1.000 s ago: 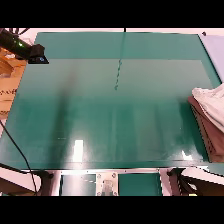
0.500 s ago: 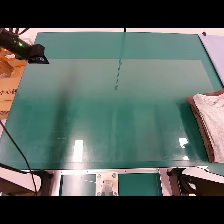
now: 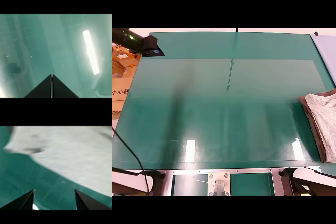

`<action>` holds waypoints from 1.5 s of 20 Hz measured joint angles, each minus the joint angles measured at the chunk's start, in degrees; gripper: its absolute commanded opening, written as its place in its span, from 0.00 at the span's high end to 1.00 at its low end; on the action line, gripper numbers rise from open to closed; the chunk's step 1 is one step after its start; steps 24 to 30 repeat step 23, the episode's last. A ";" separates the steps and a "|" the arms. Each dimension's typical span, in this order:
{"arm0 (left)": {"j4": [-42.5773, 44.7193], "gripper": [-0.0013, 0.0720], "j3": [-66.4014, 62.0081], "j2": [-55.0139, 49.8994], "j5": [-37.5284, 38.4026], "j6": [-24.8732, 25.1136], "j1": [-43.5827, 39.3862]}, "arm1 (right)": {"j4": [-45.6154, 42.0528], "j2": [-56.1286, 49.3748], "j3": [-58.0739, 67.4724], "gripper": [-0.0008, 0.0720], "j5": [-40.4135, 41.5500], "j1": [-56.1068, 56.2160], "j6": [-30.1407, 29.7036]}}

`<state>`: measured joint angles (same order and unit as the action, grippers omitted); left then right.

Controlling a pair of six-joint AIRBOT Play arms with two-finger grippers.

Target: Fold the shirts.

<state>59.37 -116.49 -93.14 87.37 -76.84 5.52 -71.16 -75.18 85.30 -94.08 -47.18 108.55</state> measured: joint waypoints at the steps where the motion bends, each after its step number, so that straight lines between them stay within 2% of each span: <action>1: -0.17 0.96 1.16 1.20 0.17 -0.20 -0.55 | 1.86 0.00 -0.22 0.66 1.09 3.65 -1.03; 2: -0.37 0.96 3.10 2.80 0.33 -0.46 -1.18 | 3.13 0.00 -0.79 0.96 1.77 7.17 -1.95; 7: -0.85 0.96 23.63 15.56 -1.44 -1.38 -5.44 | 4.09 0.83 -8.26 0.95 6.21 27.28 -4.81; 11: -0.85 0.96 46.23 28.13 -6.54 -3.21 -9.11 | -0.11 5.25 -18.80 0.97 15.67 43.78 -5.33; 14: -0.59 0.96 57.79 33.77 -10.14 -3.89 -10.19 | -3.17 7.45 -24.20 0.97 21.99 51.78 -5.51; 19: -0.68 0.96 64.48 36.72 -12.37 -3.76 -10.86 | -4.94 8.48 -26.91 0.97 26.10 56.02 -5.68; 30: -0.94 0.96 65.66 37.24 -12.81 -3.69 -10.95 | -5.27 8.66 -27.39 0.97 27.08 56.81 -5.70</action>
